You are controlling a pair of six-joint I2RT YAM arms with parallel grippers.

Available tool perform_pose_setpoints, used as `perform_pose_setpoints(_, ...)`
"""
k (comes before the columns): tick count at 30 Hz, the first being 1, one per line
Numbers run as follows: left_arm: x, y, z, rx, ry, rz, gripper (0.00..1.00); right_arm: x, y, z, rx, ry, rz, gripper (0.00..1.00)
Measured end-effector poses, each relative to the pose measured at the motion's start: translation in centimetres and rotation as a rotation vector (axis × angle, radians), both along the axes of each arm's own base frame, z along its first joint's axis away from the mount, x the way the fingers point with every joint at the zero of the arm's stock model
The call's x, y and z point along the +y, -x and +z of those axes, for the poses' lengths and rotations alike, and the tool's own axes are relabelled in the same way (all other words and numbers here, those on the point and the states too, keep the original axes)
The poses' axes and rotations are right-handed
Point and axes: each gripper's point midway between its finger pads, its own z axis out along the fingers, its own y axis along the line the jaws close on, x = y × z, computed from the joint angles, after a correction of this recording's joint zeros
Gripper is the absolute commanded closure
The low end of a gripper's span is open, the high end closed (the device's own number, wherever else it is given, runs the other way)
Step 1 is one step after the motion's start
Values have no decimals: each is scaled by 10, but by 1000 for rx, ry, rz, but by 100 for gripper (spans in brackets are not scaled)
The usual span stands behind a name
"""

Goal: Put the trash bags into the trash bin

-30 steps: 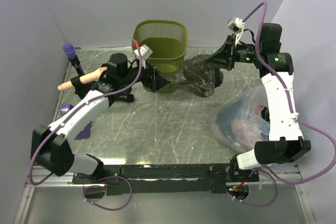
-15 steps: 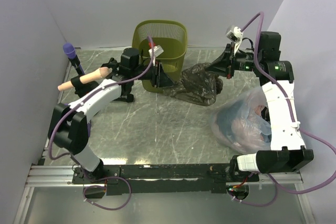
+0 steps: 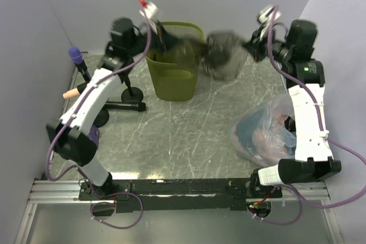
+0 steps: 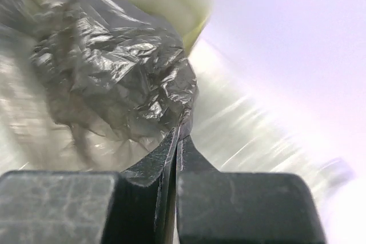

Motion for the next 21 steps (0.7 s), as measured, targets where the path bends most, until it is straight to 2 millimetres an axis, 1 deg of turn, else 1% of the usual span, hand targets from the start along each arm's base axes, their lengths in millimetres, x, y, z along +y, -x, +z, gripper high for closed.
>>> perform_pose_setpoints(1, 9, -7, 36, -113, 31, 74, 99, -2, -7, 25, -96, 8, -21, 100)
perform_pose_setpoints(2, 18, -9, 72, -223, 60, 140, 99, -2, -9, 54, -217, 23, -33, 100)
perform_pose_setpoints(3, 26, -6, 111, -343, 91, 198, 99, 3, -7, 77, -321, 36, -30, 100)
perform_pose_setpoints(4, 35, 6, 156, -477, 131, 255, 99, 16, 4, 108, -459, 56, -6, 100)
perform_pose_setpoints(5, 41, 22, 192, -590, 171, 291, 99, 30, 20, 131, -566, 62, 31, 100)
perform_pose_setpoints(6, 45, 44, 220, -687, 204, 310, 99, 41, 36, 147, -642, 62, 66, 100)
perform_pose_setpoints(7, 50, 68, 235, -758, 219, 311, 99, 49, 58, 160, -732, 63, 94, 100)
perform_pose_setpoints(8, 51, 88, 235, -803, 213, 298, 99, 48, 68, 156, -756, 71, 88, 100)
perform_pose_setpoints(9, 51, 108, 215, -832, 178, 275, 99, 38, 69, 131, -734, 94, 39, 100)
perform_pose_setpoints(10, 52, 118, 196, -832, 139, 254, 99, 25, 75, 113, -710, 114, -7, 100)
perform_pose_setpoints(11, 53, 124, 161, -814, 70, 232, 99, 12, 74, 81, -650, 134, -58, 100)
perform_pose_setpoints(12, 53, 123, 128, -782, 5, 214, 99, 0, 70, 43, -562, 153, -97, 100)
perform_pose_setpoints(13, 48, 116, 71, -705, -102, 179, 99, -10, 64, 1, -451, 167, -129, 100)
perform_pose_setpoints(14, 44, 111, 22, -623, -193, 139, 99, -24, 57, -53, -294, 181, -171, 100)
perform_pose_setpoints(15, 42, 109, -27, -534, -279, 99, 99, -33, 58, -94, -170, 185, -197, 100)
perform_pose_setpoints(16, 41, 109, -81, -422, -370, 57, 99, -41, 62, -138, -21, 188, -223, 100)
perform_pose_setpoints(17, 44, 112, -127, -318, -453, 21, 99, -46, 67, -175, 117, 188, -238, 100)
perform_pose_setpoints(18, 50, 121, -163, -228, -530, -16, 100, -46, 78, -198, 219, 181, -238, 100)
perform_pose_setpoints(19, 52, 126, -176, -192, -565, -33, 99, -43, 84, -203, 264, 161, -237, 100)
perform_pose_setpoints(20, 52, 126, -173, -187, -574, -39, 99, -40, 85, -192, 261, 131, -234, 100)
perform_pose_setpoints(21, 47, 122, -154, -207, -567, -36, 99, -36, 82, -167, 226, 97, -232, 100)
